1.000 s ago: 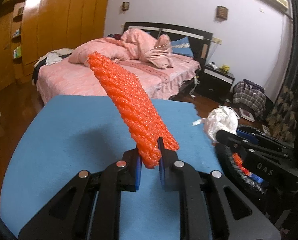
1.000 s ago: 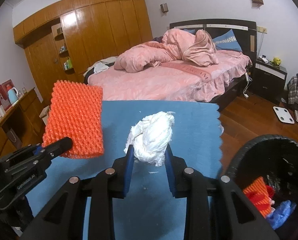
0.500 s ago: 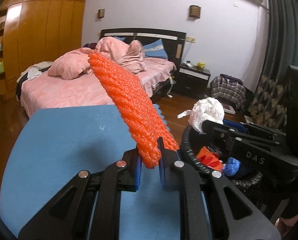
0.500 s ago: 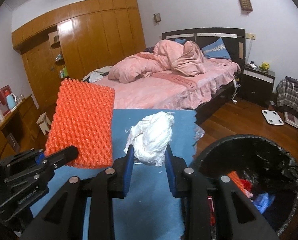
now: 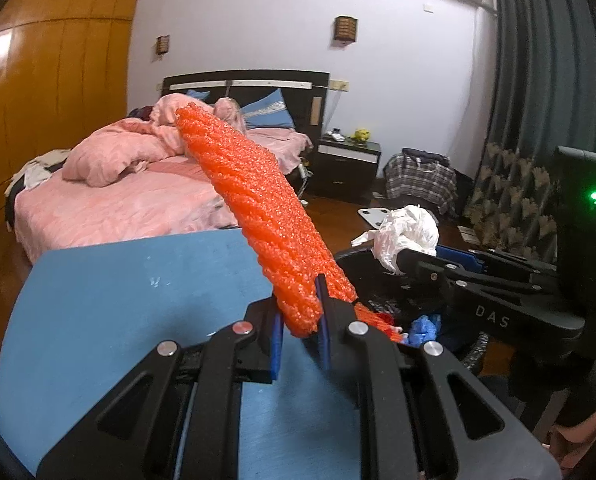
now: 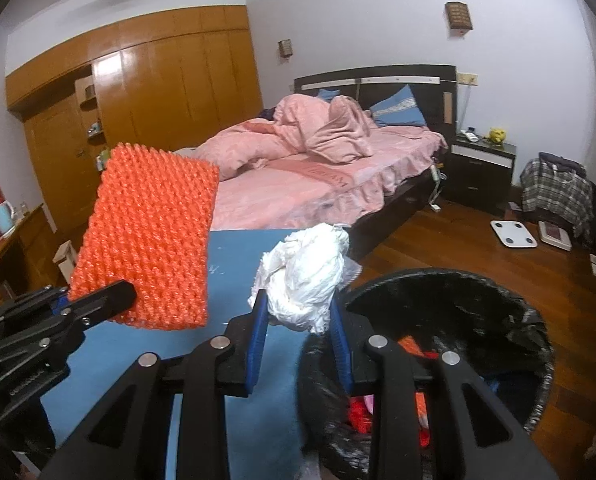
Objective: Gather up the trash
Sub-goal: 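Carry the orange pad and white tissue over the bin with both tools, then open both tools to drop the orange pad and white tissue into the bin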
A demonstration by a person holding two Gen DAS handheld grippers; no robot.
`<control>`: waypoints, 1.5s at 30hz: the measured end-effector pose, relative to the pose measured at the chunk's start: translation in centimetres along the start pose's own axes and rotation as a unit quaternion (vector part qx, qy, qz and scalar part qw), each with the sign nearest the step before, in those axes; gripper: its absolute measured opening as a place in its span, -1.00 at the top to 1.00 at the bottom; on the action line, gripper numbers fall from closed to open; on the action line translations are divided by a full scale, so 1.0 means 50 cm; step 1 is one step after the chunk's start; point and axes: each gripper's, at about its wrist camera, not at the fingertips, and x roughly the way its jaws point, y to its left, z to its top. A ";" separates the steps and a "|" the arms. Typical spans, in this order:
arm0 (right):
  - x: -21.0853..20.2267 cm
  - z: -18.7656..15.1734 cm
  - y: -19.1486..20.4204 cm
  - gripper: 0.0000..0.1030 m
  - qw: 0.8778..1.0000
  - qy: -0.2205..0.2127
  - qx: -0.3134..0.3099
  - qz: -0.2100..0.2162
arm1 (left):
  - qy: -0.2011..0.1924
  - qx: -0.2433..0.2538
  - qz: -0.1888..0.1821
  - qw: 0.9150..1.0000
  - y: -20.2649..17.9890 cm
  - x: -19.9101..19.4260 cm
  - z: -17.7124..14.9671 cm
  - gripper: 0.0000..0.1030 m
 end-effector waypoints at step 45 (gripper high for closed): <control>0.030 -0.059 -0.332 0.42 0.991 0.035 0.066 -0.113 | 0.095 0.077 -0.130 0.984 -0.219 0.351 -0.017 0.74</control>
